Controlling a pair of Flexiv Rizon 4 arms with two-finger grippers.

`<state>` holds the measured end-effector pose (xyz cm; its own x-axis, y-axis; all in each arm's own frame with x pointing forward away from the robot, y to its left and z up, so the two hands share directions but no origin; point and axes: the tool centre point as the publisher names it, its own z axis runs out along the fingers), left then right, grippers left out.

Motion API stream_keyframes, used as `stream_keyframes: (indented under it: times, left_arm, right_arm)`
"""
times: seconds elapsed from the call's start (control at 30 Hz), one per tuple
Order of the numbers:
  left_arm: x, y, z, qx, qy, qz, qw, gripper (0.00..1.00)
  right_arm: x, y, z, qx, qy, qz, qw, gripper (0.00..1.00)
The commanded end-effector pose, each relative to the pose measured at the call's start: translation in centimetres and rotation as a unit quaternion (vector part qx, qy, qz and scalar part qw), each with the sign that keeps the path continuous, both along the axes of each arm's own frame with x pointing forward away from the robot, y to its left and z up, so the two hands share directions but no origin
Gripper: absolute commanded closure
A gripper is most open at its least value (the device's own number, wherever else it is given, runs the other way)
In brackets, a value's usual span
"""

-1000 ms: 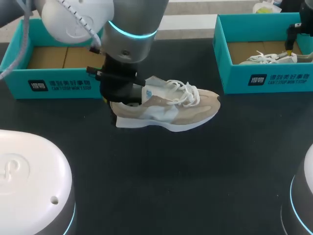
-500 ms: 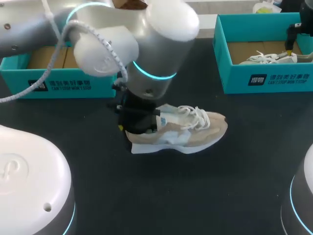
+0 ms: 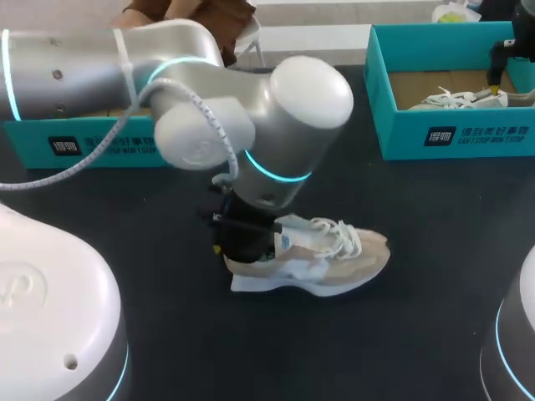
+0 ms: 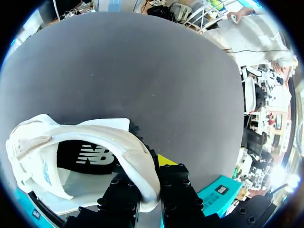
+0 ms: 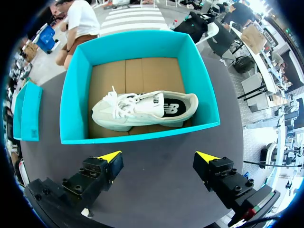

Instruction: Take the shoe out of the shoebox, open the shoe tongue, remove and reinsert the insole, then place the shoe into the shoebox

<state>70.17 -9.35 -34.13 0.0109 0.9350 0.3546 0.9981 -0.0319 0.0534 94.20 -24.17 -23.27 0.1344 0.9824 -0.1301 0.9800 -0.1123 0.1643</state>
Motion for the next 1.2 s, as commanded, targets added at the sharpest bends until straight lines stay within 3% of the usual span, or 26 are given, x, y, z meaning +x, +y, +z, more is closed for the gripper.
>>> stream_keyframes:
  times: [0.03, 0.33, 0.37, 0.4, 0.43, 0.47, 0.5, 0.97, 1.2]
  left_arm:
    - [0.1, -0.2, -1.6, 0.013, -0.006, -0.003, 1.000, 1.00]
    - [0.5, 0.2, -4.0, 0.031, -0.004, 0.010, 0.999, 1.00]
    - [0.5, 0.2, -4.1, 0.031, 0.000, 0.011, 0.999, 0.76]
    - [0.5, 0.2, -4.1, 0.030, 0.005, 0.010, 0.999, 0.59]
    - [0.5, 0.3, -4.0, 0.029, 0.008, 0.007, 1.000, 0.31]
    - [0.4, 0.4, -3.8, 0.024, 0.010, 0.004, 1.000, 0.09]
    - [0.3, 0.5, -3.6, 0.020, 0.012, 0.002, 1.000, 0.00]
    - [-0.3, 1.3, 0.7, -0.049, 0.044, -0.003, 0.998, 0.00]
    - [-1.0, 1.8, 3.4, -0.111, 0.059, 0.016, 0.992, 0.00]
  right_arm:
    - [0.0, 0.0, 0.0, 0.000, 0.000, 0.000, 1.000, 0.00]
    - [0.0, 0.0, 0.0, 0.000, 0.000, 0.000, 1.000, 0.00]
    - [0.0, 0.0, 0.0, 0.000, 0.000, 0.000, 1.000, 0.00]
    - [0.0, 0.0, 0.0, 0.000, 0.000, 0.000, 1.000, 0.00]
    - [0.0, 0.0, 0.0, 0.000, 0.000, 0.000, 1.000, 0.00]
    - [0.0, 0.0, 0.0, 0.000, 0.000, 0.000, 1.000, 0.00]
    - [0.0, 0.0, 0.0, 0.000, 0.000, 0.000, 1.000, 0.00]
    - [0.0, 0.0, 0.0, 0.000, 0.000, 0.000, 1.000, 0.00]
    - [0.0, 0.0, 0.0, 0.000, 0.000, 0.000, 1.000, 0.00]
